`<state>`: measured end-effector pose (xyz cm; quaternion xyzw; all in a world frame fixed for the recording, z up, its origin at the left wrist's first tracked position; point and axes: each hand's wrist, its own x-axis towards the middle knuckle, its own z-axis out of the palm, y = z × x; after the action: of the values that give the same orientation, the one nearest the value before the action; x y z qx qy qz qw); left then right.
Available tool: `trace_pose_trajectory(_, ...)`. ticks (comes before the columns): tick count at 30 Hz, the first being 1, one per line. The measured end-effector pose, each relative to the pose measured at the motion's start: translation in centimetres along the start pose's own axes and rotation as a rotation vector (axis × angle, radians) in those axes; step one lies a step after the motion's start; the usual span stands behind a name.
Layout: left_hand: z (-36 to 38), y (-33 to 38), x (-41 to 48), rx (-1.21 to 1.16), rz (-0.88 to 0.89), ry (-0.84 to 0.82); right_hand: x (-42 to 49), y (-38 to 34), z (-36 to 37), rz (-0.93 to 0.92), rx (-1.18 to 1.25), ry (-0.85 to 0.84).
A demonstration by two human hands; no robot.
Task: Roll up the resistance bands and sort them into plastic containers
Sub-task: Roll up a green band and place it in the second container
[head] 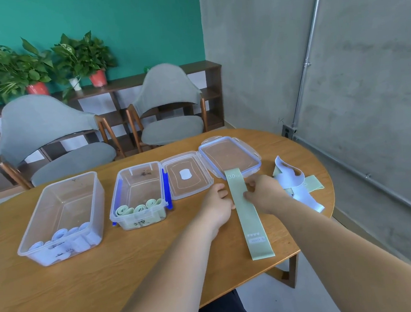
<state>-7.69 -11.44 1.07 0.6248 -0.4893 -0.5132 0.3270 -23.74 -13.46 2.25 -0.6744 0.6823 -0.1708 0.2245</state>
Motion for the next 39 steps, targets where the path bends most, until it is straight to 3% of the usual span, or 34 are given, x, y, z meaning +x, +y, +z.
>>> trace_pose_trajectory(7,-0.6,1.5,1.7,-0.056,-0.017,-0.011,3.1,-0.6,0.9,0.098,0.040,0.049)
trace_pose_trajectory(16,-0.7,1.7,-0.1,-0.262,-0.055,0.109,1.4,-1.5,-0.3,0.184,0.404,0.133)
trace_pose_trajectory(24,-3.1,1.1,-4.2,-0.204,0.056,0.340,-2.6,-3.7,-2.2,0.063,0.614,-0.070)
trace_pose_trajectory(39,-12.5,-0.7,-12.1,-0.157,0.214,0.576,-7.2,-13.6,0.0,-0.191,0.666,-0.155)
